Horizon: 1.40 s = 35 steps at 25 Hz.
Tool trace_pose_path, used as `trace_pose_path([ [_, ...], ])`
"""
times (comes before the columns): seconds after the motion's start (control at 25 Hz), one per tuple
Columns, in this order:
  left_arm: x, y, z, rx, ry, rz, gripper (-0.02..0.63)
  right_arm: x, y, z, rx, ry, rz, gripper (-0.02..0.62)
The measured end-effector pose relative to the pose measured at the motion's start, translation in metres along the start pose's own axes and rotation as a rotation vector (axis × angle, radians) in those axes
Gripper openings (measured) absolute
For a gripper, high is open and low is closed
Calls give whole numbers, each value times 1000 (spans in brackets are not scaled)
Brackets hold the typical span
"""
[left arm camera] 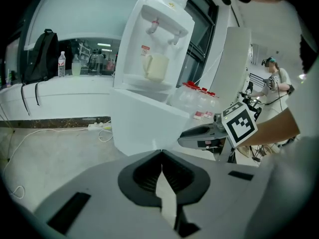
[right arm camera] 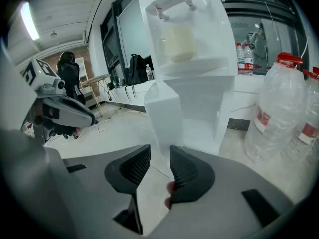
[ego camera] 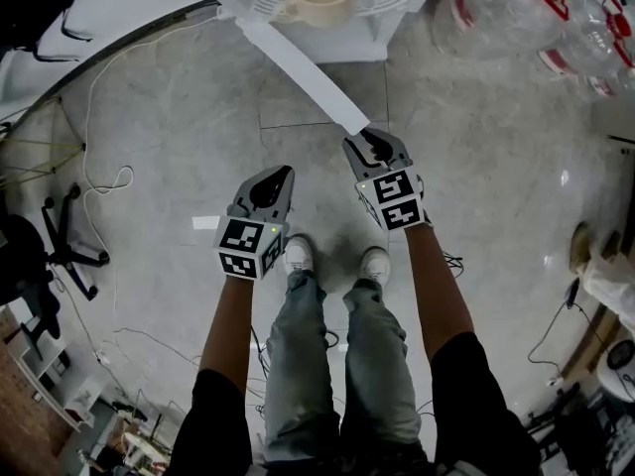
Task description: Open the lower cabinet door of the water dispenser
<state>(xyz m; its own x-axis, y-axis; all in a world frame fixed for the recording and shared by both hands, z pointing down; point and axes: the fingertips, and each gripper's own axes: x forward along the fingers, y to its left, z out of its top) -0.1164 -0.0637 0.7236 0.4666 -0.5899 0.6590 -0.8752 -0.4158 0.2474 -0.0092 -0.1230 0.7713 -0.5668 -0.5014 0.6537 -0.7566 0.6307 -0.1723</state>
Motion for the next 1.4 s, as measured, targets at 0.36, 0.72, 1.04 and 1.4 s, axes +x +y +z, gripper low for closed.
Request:
trace_pose_path([
  [0.36,-50,23,-21,-11,-12,33,12,10,73,-6,-63,50,72,128],
  [0.72,-93,55,-50,-40,10,71,12,39,158,-2,-129,89,199,121],
  [1.04,-127,87,-61,-74,19,108,12,65,203,6,-81,87,241,132],
  [1.4,-154,72,-37,-115,4,86,12,22,236,58,-75,32,240,103],
])
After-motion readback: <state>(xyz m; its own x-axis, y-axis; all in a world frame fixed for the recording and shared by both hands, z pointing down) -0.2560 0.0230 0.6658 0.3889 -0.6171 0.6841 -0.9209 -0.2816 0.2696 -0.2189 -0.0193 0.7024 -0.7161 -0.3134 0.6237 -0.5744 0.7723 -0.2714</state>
